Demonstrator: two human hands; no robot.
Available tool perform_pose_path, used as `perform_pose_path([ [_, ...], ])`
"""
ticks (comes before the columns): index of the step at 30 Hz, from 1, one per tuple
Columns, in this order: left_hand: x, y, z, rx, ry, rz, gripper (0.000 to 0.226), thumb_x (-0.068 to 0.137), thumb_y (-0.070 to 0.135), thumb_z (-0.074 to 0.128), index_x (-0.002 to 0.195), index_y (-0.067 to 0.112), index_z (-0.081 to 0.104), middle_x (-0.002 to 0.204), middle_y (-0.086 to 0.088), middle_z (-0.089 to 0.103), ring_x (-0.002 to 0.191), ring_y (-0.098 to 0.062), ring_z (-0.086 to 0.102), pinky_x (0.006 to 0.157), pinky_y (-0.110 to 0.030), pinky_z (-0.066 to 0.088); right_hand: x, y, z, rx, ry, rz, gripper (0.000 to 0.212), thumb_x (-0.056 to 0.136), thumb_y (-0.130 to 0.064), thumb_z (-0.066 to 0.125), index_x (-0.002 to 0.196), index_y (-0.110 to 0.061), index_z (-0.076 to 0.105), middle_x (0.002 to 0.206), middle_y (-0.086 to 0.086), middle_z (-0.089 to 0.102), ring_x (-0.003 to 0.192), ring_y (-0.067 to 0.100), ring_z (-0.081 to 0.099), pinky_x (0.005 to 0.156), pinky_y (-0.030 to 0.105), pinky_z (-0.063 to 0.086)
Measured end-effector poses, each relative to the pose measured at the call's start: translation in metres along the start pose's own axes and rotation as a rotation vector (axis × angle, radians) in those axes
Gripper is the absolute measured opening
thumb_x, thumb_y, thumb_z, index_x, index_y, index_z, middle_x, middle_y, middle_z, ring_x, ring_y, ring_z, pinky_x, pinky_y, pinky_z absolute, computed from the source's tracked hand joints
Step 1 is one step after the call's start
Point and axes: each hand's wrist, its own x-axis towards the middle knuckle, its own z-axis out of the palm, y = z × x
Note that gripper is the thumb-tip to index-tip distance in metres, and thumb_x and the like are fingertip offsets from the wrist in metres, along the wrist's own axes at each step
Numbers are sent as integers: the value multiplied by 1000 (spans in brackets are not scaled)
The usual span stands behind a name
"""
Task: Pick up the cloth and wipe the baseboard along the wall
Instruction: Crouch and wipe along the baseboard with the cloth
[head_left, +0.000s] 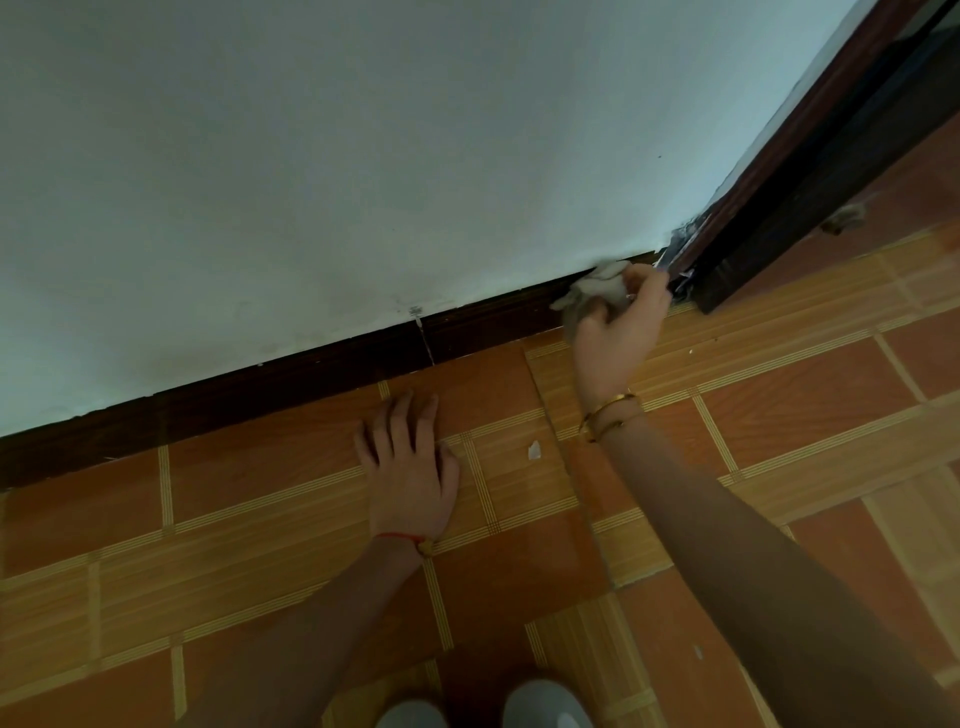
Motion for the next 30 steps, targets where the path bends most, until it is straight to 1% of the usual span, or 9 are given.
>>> perform_pose_path([
  [2, 0, 0, 0, 1, -2, 3, 58, 96, 35, 38, 149, 15, 42, 151, -14, 40, 141, -37, 33, 118, -64, 19, 22, 9, -8, -24, 78, 62, 39, 71, 17, 47, 107, 2, 52, 114, 16, 51, 98, 19, 54, 85, 9, 43],
  [5, 1, 1, -1, 1, -10, 0, 58, 96, 36, 36, 149, 14, 43, 151, -15, 40, 142, -37, 33, 118, -64, 18, 39, 18, -14, -70, 118, 69, 38, 71, 15, 46, 107, 4, 50, 113, 20, 52, 96, 19, 51, 84, 19, 43],
  [8, 1, 2, -1, 11, -20, -10, 58, 96, 35, 35, 149, 14, 43, 151, -15, 39, 142, -38, 34, 117, -64, 19, 28, 18, -9, -74, 80, 51, 35, 74, 15, 50, 107, 3, 50, 114, 19, 51, 99, 21, 53, 79, 4, 40],
  [11, 1, 2, -1, 16, -16, -10, 58, 96, 36, 34, 148, 13, 44, 150, -15, 41, 141, -39, 35, 117, -65, 19, -4, 10, 2, -61, -45, 64, 35, 77, 16, 55, 108, 0, 51, 118, 17, 51, 100, 15, 53, 78, -4, 38],
  [15, 1, 2, -1, 28, -9, 0, 57, 96, 36, 34, 148, 13, 44, 150, -16, 41, 141, -39, 35, 117, -64, 18, -63, -4, 25, -19, -278, 95, 35, 78, 10, 63, 108, -5, 52, 118, 10, 50, 103, 11, 52, 83, -2, 39],
  [20, 1, -1, 2, 75, -9, 24, 56, 96, 42, 37, 141, 8, 38, 148, -20, 40, 139, -43, 35, 116, -66, 21, -114, -20, 43, 49, -468, 6, 33, 77, 9, 60, 106, -5, 51, 109, 10, 47, 88, 3, 45, 74, -1, 36],
  [22, 1, -3, 2, 82, -3, 31, 57, 96, 42, 37, 142, 9, 35, 147, -21, 41, 138, -44, 36, 116, -66, 22, -117, -23, 46, 57, -447, 19, 32, 75, 11, 58, 103, -4, 51, 105, 10, 48, 86, 2, 43, 73, -1, 35],
  [26, 1, -1, 1, 46, 25, 19, 56, 96, 37, 39, 146, 12, 44, 148, -17, 42, 138, -40, 37, 116, -64, 21, -93, -17, 36, 19, -355, 38, 34, 75, 13, 61, 102, -5, 52, 107, 10, 49, 89, 2, 45, 75, -1, 38],
  [30, 1, -1, 1, 23, 23, 11, 57, 95, 35, 41, 148, 14, 45, 149, -14, 42, 139, -38, 36, 116, -64, 21, -43, 3, 17, -90, -175, 73, 37, 73, 18, 57, 106, 1, 53, 117, 16, 49, 99, 15, 49, 81, 1, 41],
])
